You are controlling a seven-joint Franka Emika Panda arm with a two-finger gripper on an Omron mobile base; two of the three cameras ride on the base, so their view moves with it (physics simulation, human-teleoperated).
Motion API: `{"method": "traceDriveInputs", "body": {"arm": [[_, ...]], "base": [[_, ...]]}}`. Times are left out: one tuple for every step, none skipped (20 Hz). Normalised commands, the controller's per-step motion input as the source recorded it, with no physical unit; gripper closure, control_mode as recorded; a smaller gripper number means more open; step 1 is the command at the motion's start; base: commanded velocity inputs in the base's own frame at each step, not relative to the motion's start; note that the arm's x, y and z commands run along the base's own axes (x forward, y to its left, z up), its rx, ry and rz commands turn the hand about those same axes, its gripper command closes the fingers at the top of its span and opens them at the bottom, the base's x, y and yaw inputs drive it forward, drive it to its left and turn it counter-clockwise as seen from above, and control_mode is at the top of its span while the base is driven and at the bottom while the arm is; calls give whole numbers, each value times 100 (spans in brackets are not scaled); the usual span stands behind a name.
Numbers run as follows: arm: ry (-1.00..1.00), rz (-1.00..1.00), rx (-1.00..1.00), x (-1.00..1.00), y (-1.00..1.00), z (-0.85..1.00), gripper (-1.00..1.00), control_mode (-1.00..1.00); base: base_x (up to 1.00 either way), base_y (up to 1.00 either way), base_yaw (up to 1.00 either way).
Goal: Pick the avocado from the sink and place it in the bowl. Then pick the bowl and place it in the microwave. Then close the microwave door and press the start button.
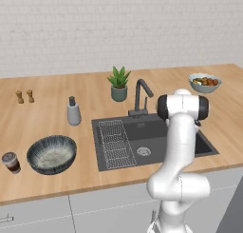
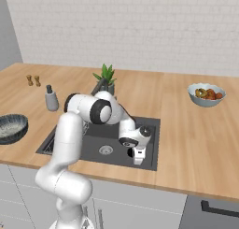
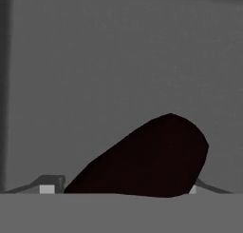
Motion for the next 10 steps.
{"method": "traceDriveInputs", "body": {"arm": [[9, 0, -2, 2, 0, 0, 100, -100], [0, 0, 0, -6, 0, 0, 100, -100], [-4, 0, -1, -29, 0, 56, 100, -100], [0, 1, -13, -32, 10, 100, 100, -100], [-4, 5, -14, -60, 0, 100, 100, -100], [-3, 9, -11, -68, 0, 100, 100, -100], [-7, 10, -15, -69, 0, 100, 100, -100], [-9, 10, -19, -71, 15, 100, 100, -100], [-7, 9, -19, -67, 18, 100, 100, -100], [-7, 13, -17, -74, 17, 100, 100, -100]], "base": [[0, 0, 0], [0, 0, 0], [0, 0, 0], [0, 0, 0], [0, 0, 0], [0, 0, 0], [0, 0, 0], [0, 0, 0], [0, 0, 0], [0, 0, 0]]}}
